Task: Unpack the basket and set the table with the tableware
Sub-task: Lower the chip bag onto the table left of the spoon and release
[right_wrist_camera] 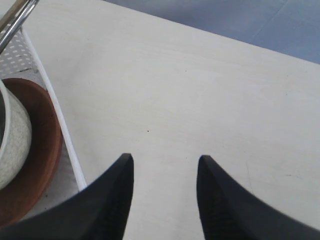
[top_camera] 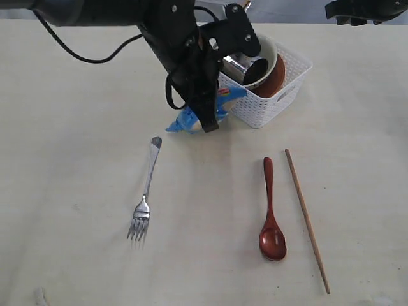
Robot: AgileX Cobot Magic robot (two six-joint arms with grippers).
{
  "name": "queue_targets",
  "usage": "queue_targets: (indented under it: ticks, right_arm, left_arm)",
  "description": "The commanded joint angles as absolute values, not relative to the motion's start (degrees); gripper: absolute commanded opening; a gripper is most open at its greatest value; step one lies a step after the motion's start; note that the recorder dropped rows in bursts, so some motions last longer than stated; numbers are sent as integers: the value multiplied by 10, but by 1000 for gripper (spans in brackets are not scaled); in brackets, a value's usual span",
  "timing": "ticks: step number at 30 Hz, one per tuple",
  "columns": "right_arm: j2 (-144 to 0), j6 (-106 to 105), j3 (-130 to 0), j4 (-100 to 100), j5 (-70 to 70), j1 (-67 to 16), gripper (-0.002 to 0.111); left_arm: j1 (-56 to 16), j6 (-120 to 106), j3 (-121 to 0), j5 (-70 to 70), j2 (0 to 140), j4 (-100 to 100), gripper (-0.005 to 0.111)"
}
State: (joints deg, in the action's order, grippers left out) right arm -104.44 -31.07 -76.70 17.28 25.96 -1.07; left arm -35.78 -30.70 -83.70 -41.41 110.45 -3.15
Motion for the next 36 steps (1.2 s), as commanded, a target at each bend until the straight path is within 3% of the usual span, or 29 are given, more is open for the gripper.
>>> queue_targets:
  ticks: [1,12,14,21,24,32,36]
  right_arm:
    - [-1043,-313,-765,178,259,-8,40]
    - [-1043,-313,-765,178,257,-8,40]
    - [-1043,-313,-765,178,256,-8,40]
    - [-1043,-313,-765,178,258,-8,40]
    - [-1043,-313,-765,178,258,-8,40]
    - [-1043,-313,-765,178,258,-8,40]
    - [-1043,-313,-765,178,259,-8,40]
  left_arm:
    - [-374,-327,-834,-401,1119,-48,0]
    - [-375,-359,-834,-390,1155,9,1]
    - [-376,-362,-834,-391,1155,17,8]
    - [-376,-358,-834,-391,1150,19,52]
    - [-376,-346,-834,-391,1136,19,64]
    - [-365,-335,-834,-376,1082,17,64]
    - [-340,-308,-834,-362,1086,17,51]
